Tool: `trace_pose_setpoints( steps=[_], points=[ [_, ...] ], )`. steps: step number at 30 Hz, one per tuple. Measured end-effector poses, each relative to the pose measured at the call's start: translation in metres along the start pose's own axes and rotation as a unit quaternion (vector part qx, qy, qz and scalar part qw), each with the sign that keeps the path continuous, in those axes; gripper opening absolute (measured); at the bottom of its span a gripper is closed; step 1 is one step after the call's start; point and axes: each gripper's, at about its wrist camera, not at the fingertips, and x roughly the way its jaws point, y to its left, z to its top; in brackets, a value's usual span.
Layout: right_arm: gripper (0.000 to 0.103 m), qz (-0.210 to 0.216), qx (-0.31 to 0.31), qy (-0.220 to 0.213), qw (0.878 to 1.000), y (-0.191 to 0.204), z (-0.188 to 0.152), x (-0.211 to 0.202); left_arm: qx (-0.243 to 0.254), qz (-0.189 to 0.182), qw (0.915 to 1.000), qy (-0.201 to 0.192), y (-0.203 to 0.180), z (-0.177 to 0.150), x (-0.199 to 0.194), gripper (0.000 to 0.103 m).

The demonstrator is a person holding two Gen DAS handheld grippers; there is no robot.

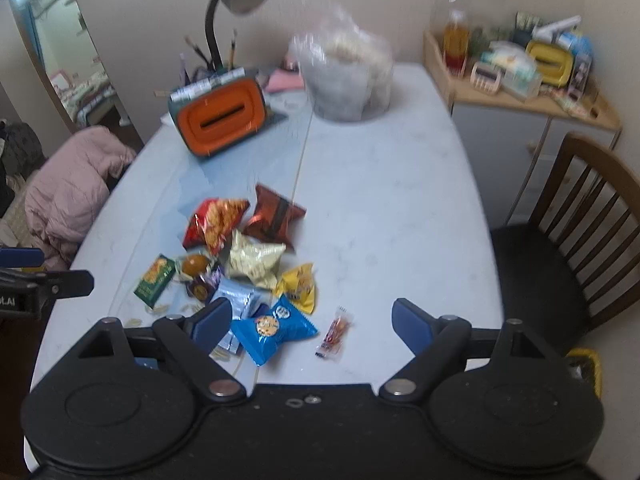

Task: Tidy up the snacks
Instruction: 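Move both tools forward over the snack pile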

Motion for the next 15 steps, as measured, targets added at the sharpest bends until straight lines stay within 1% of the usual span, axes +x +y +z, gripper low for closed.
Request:
trace_pose_setpoints(
  steps=[7, 12, 15],
  points=[
    [0.084, 0.005, 0.029, 0.056, 0.998, 0.004, 0.003, 0.064, -0.045, 0.013, 0.9978, 0.048, 0.012, 0.010, 0.060, 0.103],
    [0.082, 0.014, 0.055, 0.091, 0.994, 0.012, 0.001, 0.103, -0.083, 0.019, 0.9932, 0.080, 0.021, 0.014, 0.098, 0.103],
    [0.080, 0.010, 0.075, 0.105, 0.992, 0.013, -0.001, 0.121, -0.107, 0.021, 0.9894, 0.096, 0.025, 0.017, 0.116, 0.099]
  ],
)
